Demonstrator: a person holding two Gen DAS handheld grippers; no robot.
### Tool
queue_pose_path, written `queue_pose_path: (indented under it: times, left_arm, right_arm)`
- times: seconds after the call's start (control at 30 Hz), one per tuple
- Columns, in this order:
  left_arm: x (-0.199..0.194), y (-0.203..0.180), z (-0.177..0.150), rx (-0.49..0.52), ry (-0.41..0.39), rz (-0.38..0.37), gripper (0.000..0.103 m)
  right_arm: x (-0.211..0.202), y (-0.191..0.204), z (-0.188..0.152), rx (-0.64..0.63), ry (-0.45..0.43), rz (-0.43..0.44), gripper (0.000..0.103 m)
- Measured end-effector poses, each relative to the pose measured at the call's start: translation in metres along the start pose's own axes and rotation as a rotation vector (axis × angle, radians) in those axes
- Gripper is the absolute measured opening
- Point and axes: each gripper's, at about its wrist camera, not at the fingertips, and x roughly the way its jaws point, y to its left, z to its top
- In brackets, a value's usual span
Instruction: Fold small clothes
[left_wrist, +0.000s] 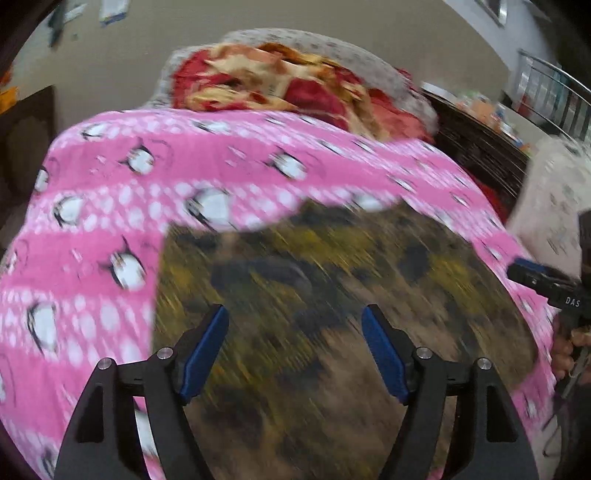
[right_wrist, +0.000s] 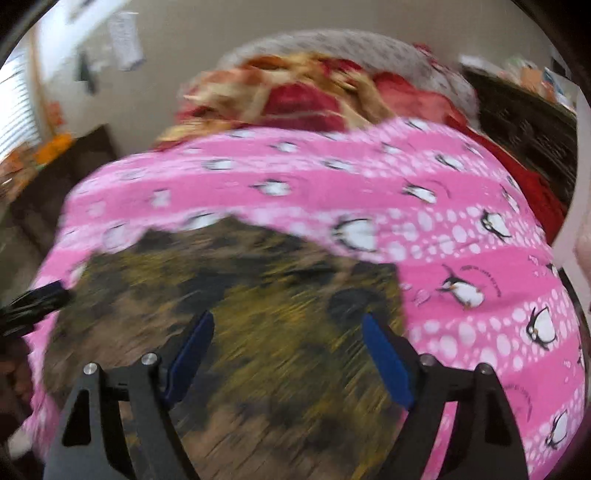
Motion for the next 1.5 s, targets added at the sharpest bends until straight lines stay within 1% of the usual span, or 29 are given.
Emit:
queue_pose_path:
  times: [0.03,0.07,0.1,0.13,0.2,0.23,0.27,0.33,0.5,0.6,0.63,0.67,0.73,0.77,0.83,0.87,0.93,1.0,1.03,1.1,1.17,1.27,1.3,1.33,1.4,1.43,1.5]
  left_arm:
    - [-0.004,-0.006,-0.010,0.015,0.009,-0.017,0.055]
    - [-0.006,-0.011,-0.019,0.025,0.019,-0.031,0.055]
    - [-0.006,-0.017,-0.027,0.033,0.033,-0.045,0.055]
    - [-0.004,-0.020,-0.040,0.036,0.055,-0.057,0.055]
    - [0.012,-0.015,-0.055,0.010,0.111,-0.058,0.054]
    - [0.013,-0.013,-0.060,0.006,0.076,-0.067,0.055]
    - [0.010,-0.012,-0.063,0.009,0.046,-0.073,0.055]
    - [0.008,-0.011,-0.065,0.003,0.035,-0.083,0.055]
    - [0.004,-0.009,-0.070,0.000,-0.002,-0.109,0.057]
    - [0.003,-0.005,-0.068,-0.020,-0.014,-0.141,0.057]
    - [0.004,-0.003,-0.068,-0.031,-0.016,-0.154,0.057]
    - [0.003,-0.001,-0.069,-0.046,-0.019,-0.168,0.057]
    - [-0.003,0.007,-0.071,-0.095,-0.019,-0.202,0.057]
    - [-0.009,0.012,-0.074,-0.135,-0.021,-0.217,0.057]
    - [-0.020,0.021,-0.083,-0.191,-0.029,-0.239,0.057]
    - [-0.026,0.025,-0.091,-0.221,-0.022,-0.252,0.057]
    - [-0.035,0.029,-0.102,-0.244,-0.016,-0.257,0.057]
    - [-0.047,0.033,-0.116,-0.267,-0.020,-0.272,0.057]
    - [-0.053,0.035,-0.120,-0.277,-0.026,-0.281,0.057]
    - [-0.063,0.043,-0.131,-0.327,-0.025,-0.306,0.057]
    - [-0.069,0.048,-0.137,-0.370,-0.020,-0.330,0.057]
    - [-0.070,0.052,-0.142,-0.416,-0.003,-0.333,0.057]
    - [-0.069,0.053,-0.143,-0.439,-0.001,-0.337,0.057]
    - [-0.069,0.053,-0.143,-0.452,0.000,-0.336,0.057]
    - [-0.065,0.055,-0.142,-0.495,-0.004,-0.331,0.058]
    - [-0.063,0.057,-0.142,-0.537,-0.027,-0.338,0.058]
    - [-0.057,0.060,-0.136,-0.580,-0.045,-0.338,0.060]
  right_arm:
    - [-0.007,0.009,-0.011,-0.031,-0.002,0.027,0.085]
    - [-0.011,0.018,-0.023,-0.062,0.008,0.042,0.074]
    - [-0.010,0.026,-0.036,-0.089,0.034,0.042,0.056]
    - [-0.007,0.029,-0.046,-0.102,0.054,0.042,0.050]
    - [0.008,0.029,-0.067,-0.112,0.111,0.013,0.047]
    - [0.019,0.026,-0.082,-0.117,0.123,-0.004,0.047]
    - [0.016,0.026,-0.088,-0.124,0.070,0.002,0.048]
    - [0.013,0.028,-0.090,-0.118,0.062,0.000,0.048]
    - [0.014,0.039,-0.093,-0.149,0.056,-0.015,0.056]
    - [0.014,0.039,-0.095,-0.151,0.053,-0.002,0.058]
    - [0.014,0.030,-0.096,-0.153,0.054,0.001,0.059]
    - [0.015,0.031,-0.095,-0.155,0.056,0.000,0.060]
    - [0.014,0.035,-0.092,-0.167,0.078,-0.019,0.060]
    - [0.013,0.038,-0.088,-0.164,0.098,-0.036,0.060]
    - [0.009,0.047,-0.076,-0.120,0.129,-0.034,0.060]
    - [0.006,0.050,-0.071,-0.107,0.121,-0.024,0.060]
    - [-0.001,0.062,-0.056,-0.091,0.068,0.004,0.061]
    - [-0.001,0.077,-0.038,-0.094,0.015,0.030,0.068]
    - [0.001,0.083,-0.032,-0.103,0.003,0.032,0.070]
    - [0.014,0.098,-0.020,-0.143,-0.017,0.031,0.071]
    - [0.033,0.106,-0.014,-0.183,-0.017,0.020,0.071]
    - [0.071,0.104,-0.020,-0.205,0.037,-0.029,0.071]
    - [0.084,0.099,-0.027,-0.204,0.064,-0.039,0.074]
    - [0.093,0.092,-0.034,-0.180,0.082,-0.018,0.074]
    - [0.091,0.076,-0.031,-0.096,0.066,0.072,0.077]
    - [0.092,0.073,-0.033,-0.082,0.067,0.088,0.077]
    - [0.093,0.070,-0.033,-0.068,0.066,0.108,0.078]
